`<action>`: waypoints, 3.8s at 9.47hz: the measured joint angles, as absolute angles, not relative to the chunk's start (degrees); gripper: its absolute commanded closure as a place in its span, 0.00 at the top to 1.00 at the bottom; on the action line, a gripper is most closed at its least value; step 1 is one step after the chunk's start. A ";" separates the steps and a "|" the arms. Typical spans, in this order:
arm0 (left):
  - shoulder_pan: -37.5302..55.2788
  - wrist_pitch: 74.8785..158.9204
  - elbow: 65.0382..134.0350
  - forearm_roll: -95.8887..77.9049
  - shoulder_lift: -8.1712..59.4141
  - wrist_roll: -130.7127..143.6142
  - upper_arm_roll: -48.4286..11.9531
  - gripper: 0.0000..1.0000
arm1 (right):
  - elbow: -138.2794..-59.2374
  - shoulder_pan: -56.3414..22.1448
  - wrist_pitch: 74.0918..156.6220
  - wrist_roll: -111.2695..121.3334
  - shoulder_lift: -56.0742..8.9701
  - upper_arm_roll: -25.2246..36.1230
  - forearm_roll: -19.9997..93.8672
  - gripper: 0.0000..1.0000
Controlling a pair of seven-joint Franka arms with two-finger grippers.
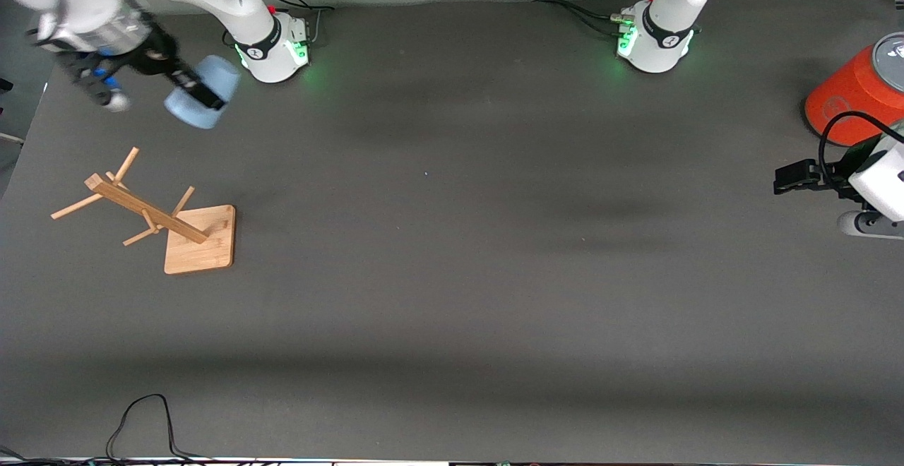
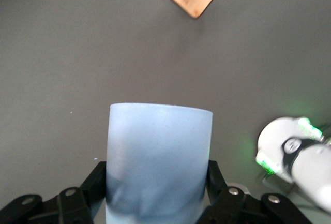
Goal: Rotate and upright cup with both arms
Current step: 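Carry the blue cup to mid-table with the right gripper, then lower the blue cup rim-down onto the table with the right gripper, then open the right gripper and withdraw it toward the wooden stand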
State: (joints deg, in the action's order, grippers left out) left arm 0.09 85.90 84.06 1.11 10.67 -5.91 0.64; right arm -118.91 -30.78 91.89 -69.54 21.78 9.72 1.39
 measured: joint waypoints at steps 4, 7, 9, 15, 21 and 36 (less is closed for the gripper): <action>-0.03 85.48 84.05 1.10 10.68 -6.69 0.67 1.00 | -107.82 -43.81 99.56 -95.65 5.59 9.49 5.75 0.50; -0.39 85.38 84.07 1.11 10.80 -7.37 0.80 1.00 | -92.61 -53.18 102.53 -115.11 -14.24 9.38 5.78 0.50; -0.65 85.35 84.08 1.10 11.01 -7.95 1.01 1.00 | -83.13 -56.11 103.78 -124.40 -26.08 9.39 5.77 0.50; -1.18 85.24 84.05 1.09 11.27 -8.09 1.15 1.00 | -71.79 -61.05 114.28 -145.24 -47.21 9.45 3.83 0.50; -1.87 85.23 84.04 1.09 11.31 -8.91 1.16 1.00 | -67.69 -62.22 118.18 -148.76 -54.95 9.57 2.83 1.00; -1.91 85.21 84.00 1.07 11.36 -9.10 1.14 1.00 | -64.09 -57.45 89.72 -128.99 -36.87 11.02 3.82 1.00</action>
